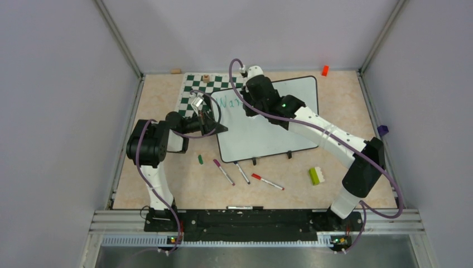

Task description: Write a sentence on the whiteboard

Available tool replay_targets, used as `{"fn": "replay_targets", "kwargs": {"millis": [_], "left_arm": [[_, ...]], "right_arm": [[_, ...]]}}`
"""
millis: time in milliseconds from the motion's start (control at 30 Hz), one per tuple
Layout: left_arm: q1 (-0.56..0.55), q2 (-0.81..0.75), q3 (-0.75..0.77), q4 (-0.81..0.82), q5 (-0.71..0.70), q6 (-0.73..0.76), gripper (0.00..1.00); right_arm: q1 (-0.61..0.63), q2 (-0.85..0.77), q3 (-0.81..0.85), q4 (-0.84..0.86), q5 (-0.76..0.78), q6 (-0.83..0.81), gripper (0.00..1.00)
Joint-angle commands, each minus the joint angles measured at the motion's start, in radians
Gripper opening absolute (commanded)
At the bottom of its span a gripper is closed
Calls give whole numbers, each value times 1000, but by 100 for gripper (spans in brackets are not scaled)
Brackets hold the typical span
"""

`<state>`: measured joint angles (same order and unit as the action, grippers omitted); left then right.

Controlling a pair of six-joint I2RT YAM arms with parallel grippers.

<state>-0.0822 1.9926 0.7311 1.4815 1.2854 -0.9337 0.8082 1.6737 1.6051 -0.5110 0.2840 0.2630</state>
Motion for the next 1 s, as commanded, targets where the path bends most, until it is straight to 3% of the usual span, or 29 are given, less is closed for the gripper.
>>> {"fn": "replay_targets", "kwargs": {"millis": [0,500,967], "left_arm": [[10,-31,4,138,-28,41,0],[10,-32,5,138,-26,41,0],[10,-34,2,138,-26,42,0]], "right_arm": [[-26,-28,35,6,48,-9,0],[-27,-43,34,2,49,-11,0],[-31,-190,-66,54,27,-40,0]]}}
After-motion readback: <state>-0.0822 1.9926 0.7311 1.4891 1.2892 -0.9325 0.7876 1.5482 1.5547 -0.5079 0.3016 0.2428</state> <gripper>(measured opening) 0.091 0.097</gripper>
